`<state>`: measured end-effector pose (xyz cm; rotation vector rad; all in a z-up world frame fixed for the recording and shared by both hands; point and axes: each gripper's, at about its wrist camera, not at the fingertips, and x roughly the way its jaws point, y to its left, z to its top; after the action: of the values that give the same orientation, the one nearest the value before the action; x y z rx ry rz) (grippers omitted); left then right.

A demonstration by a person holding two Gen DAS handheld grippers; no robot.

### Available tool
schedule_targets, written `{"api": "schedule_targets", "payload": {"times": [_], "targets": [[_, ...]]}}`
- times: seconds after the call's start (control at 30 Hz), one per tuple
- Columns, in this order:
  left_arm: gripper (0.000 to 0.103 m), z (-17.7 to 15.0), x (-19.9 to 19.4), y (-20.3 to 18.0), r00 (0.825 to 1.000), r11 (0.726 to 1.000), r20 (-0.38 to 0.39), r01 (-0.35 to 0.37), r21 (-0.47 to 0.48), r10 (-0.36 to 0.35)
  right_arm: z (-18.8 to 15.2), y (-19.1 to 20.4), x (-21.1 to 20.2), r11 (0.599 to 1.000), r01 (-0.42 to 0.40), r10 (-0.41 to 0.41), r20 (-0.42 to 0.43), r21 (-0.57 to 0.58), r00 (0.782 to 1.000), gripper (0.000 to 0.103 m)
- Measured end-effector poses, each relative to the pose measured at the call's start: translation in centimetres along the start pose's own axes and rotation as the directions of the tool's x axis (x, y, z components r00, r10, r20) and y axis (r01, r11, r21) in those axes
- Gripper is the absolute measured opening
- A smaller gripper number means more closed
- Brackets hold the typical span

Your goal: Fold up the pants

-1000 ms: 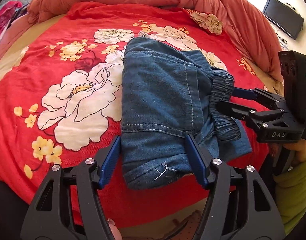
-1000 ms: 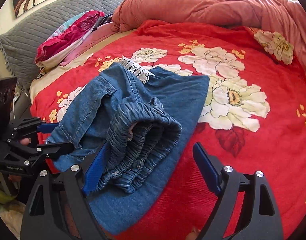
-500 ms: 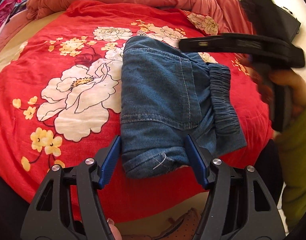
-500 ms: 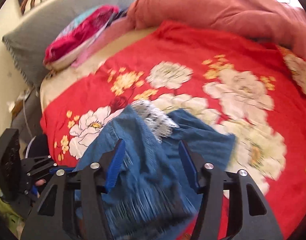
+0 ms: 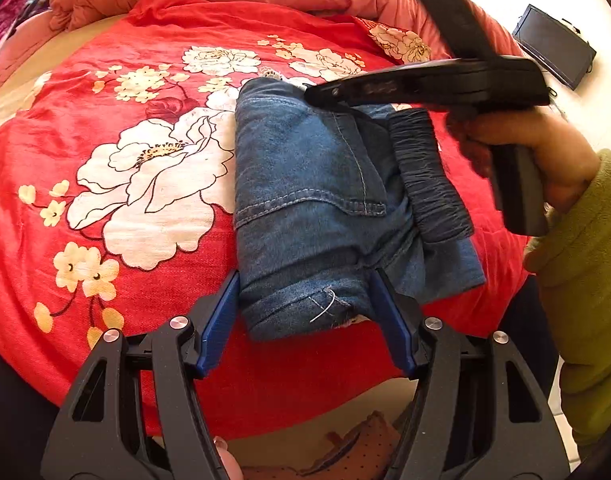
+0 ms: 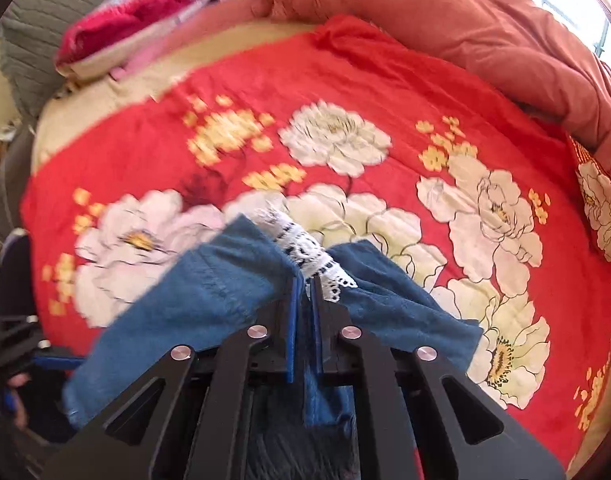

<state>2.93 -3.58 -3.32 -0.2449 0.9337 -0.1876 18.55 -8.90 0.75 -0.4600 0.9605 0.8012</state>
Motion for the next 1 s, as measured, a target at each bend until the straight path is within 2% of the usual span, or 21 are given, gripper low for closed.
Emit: {"api": "schedule_targets", "payload": {"times": [0.07,0.2,0.3,0.37,0.47,0.6,0.73,0.83,1.0], "targets": [[0.057,0.0,0.0,-0.1,1.000,1.000,0.000,0.001,0.002,-0.001,-0.1,-0.1,1.0,1.000,0.028,-0.028,-0.019,-0.003,0.999,0.003],[0.057,-0.2,-0.1,0.0,1.000,1.000,-0.004,0.004,-0.005,-0.004,-0.4,-0.4,0.6,0.999,0.027,-0.027,0.003,0.033,1.000,0.005],[0.057,-0.3,-0.1,0.0,1.000,1.000,-0.008,0.009,-0.006,-0.009,-0.9,-1.0,-1.5,0.997,-0.019,0.014,0.069,0.077,0.998,0.020],[0.058,-0.4,-0.2,0.0,1.000,1.000,-0.012,0.013,-0.007,-0.013,-1.5,-1.1,-3.5,0.996,-0.034,0.024,0.122,0.079,0.992,0.038],[0.059,-0.6,-0.5,0.0,1.000,1.000,-0.014,0.020,-0.003,-0.020,-3.3,-1.0,-6.8,0.995,-0.063,0.047,0.204,0.076,0.978,0.039],[0.059,-1.1,-0.5,0.1,0.999,1.000,-0.022,0.028,-0.002,-0.028,-5.8,0.3,-9.6,0.995,-0.093,0.083,0.263,0.023,0.961,0.039],[0.059,-1.8,-1.2,0.4,0.998,0.999,-0.041,0.047,-0.005,-0.047,-8.6,2.7,-11.3,0.992,-0.119,0.127,0.282,-0.044,0.951,0.039],[0.059,-1.9,-2.6,1.3,0.999,0.999,-0.011,0.037,-0.017,-0.038,-10.6,4.5,-12.0,0.987,-0.131,0.152,0.284,-0.092,0.947,0.039],[0.059,-0.9,-5.1,4.0,0.998,0.997,0.055,-0.009,-0.075,0.013,-12.3,8.3,-12.0,0.968,-0.106,0.164,0.255,-0.228,0.953,0.039]]}}
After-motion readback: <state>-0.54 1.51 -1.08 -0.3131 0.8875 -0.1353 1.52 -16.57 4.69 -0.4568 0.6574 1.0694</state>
